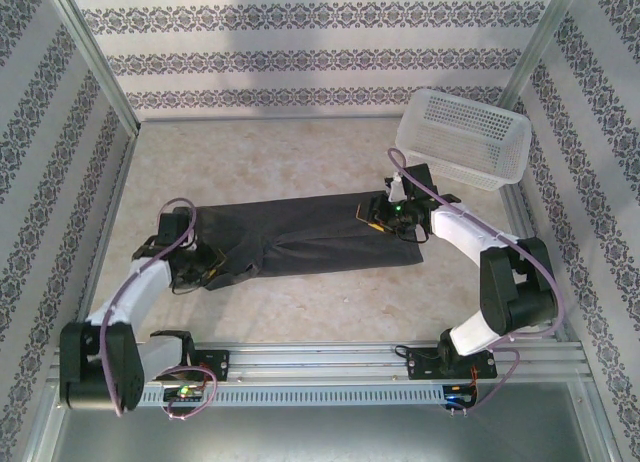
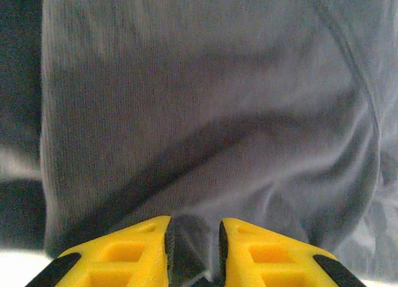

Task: Fold and stack the t-shirts

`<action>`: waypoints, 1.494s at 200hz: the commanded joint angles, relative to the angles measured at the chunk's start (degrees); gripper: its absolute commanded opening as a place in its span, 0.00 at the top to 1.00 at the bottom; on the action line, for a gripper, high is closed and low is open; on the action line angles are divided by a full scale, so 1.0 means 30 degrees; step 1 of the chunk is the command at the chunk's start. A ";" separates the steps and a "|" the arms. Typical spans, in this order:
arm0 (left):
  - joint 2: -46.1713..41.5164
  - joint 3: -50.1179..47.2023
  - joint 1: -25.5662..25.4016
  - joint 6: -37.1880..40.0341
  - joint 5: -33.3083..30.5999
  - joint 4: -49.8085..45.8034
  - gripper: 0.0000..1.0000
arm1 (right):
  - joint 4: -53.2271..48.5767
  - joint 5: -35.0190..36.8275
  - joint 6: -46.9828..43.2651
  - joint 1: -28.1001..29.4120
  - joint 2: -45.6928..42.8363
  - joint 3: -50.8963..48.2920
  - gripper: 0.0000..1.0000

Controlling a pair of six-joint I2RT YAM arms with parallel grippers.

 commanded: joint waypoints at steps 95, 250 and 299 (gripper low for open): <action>-0.2670 0.2329 -0.3530 -0.4293 -0.2391 -0.5510 0.73 | 0.0232 -0.0231 0.0229 0.0757 0.0794 0.0717 0.54; 0.5687 0.3353 -0.9335 -0.5411 -0.1344 0.1183 0.97 | 0.0350 0.0102 0.0441 0.0790 0.0253 0.0039 0.55; 0.6461 0.3295 -0.9844 -0.6167 -0.1100 0.2180 0.88 | 0.0427 -0.0023 0.0472 0.0782 0.0673 0.0352 0.55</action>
